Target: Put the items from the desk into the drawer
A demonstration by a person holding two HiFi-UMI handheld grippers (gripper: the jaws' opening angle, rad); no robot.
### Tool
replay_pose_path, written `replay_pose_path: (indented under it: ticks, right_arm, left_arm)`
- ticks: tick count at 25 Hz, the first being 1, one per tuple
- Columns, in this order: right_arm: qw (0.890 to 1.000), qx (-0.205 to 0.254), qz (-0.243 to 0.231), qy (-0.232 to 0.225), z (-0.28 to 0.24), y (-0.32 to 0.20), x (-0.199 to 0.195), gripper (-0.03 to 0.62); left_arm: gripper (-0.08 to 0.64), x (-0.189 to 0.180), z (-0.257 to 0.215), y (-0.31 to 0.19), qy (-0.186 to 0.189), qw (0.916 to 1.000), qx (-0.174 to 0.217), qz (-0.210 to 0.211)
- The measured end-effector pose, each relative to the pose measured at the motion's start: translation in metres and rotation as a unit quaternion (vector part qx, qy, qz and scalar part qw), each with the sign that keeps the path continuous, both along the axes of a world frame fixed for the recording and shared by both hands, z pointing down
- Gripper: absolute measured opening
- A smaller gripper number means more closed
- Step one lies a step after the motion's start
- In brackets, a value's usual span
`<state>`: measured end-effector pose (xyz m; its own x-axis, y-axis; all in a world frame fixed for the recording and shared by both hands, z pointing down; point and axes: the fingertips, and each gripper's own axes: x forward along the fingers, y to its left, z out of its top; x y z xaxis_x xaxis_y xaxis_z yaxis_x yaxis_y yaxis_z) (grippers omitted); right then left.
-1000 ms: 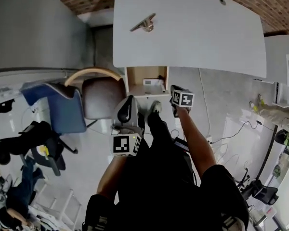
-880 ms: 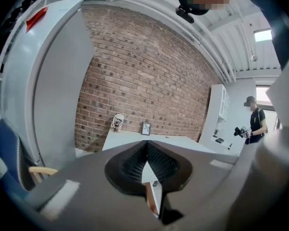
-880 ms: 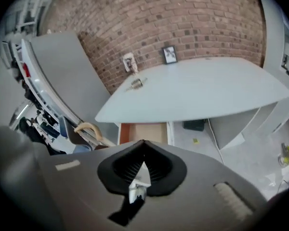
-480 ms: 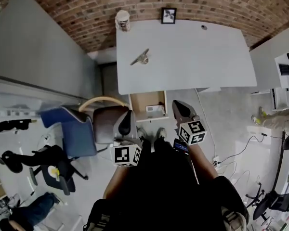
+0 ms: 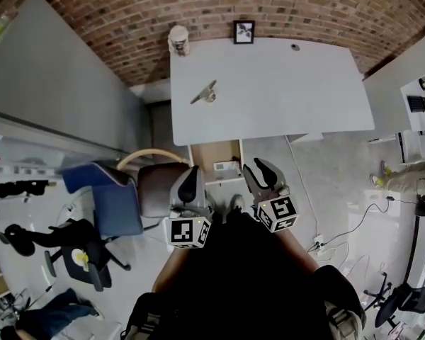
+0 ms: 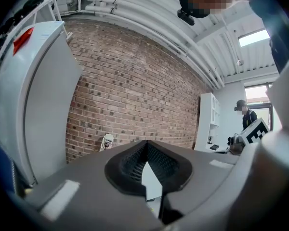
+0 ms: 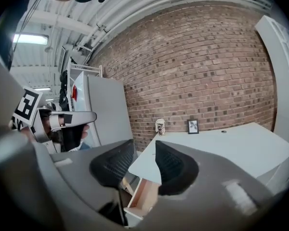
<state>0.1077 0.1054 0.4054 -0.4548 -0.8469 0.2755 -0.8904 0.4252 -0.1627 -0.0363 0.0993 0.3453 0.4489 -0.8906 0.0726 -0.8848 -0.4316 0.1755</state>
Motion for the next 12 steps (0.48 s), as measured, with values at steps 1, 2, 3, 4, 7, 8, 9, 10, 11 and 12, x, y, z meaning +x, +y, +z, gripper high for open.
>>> replay_pose_path:
  ticks: [1, 2, 3, 4, 7, 8, 9, 10, 11, 12]
  right_arm:
    - [1.0, -0.002, -0.003, -0.001, 0.001, 0.0, 0.0, 0.147]
    - [1.0, -0.003, -0.005, -0.001, 0.001, 0.0, 0.001, 0.147]
    - [1.0, -0.004, -0.008, -0.001, 0.002, 0.001, 0.003, 0.148]
    - [1.0, -0.003, -0.01, -0.001, 0.001, 0.001, 0.004, 0.147]
    - [1.0, 0.0, -0.015, 0.001, 0.001, 0.002, 0.011, 0.147]
    - [1.0, 0.0, -0.018, 0.001, 0.001, 0.003, 0.013, 0.147]
    - [1.0, 0.001, -0.021, 0.001, 0.002, 0.004, 0.016, 0.147]
    - [1.0, 0.001, -0.024, 0.002, 0.004, 0.004, 0.02, 0.147]
    - [1.0, 0.001, -0.027, 0.002, 0.006, 0.003, 0.024, 0.147]
    - [1.0, 0.0, -0.03, 0.002, 0.009, 0.003, 0.028, 0.147]
  left_arm:
    - [0.02, 0.002, 0.0, 0.001, 0.0, 1.0, 0.001, 0.0]
    - [0.02, 0.004, 0.0, 0.002, 0.0, 1.0, 0.002, 0.0]
    - [0.02, 0.006, -0.001, 0.002, 0.0, 1.0, 0.003, 0.0]
    - [0.02, 0.008, -0.002, 0.003, -0.001, 1.0, 0.005, -0.002]
    - [0.02, 0.014, -0.006, 0.005, -0.003, 0.9999, 0.006, -0.011]
    - [0.02, 0.016, -0.007, 0.007, -0.004, 0.9999, 0.006, -0.015]
    - [0.02, 0.018, -0.007, 0.009, -0.005, 0.9998, 0.008, -0.018]
    - [0.02, 0.02, -0.007, 0.01, -0.006, 0.9997, 0.01, -0.023]
    - [0.02, 0.024, -0.007, 0.012, -0.006, 0.9995, 0.012, -0.028]
    - [0.02, 0.027, -0.007, 0.014, -0.006, 0.9993, 0.012, -0.034]
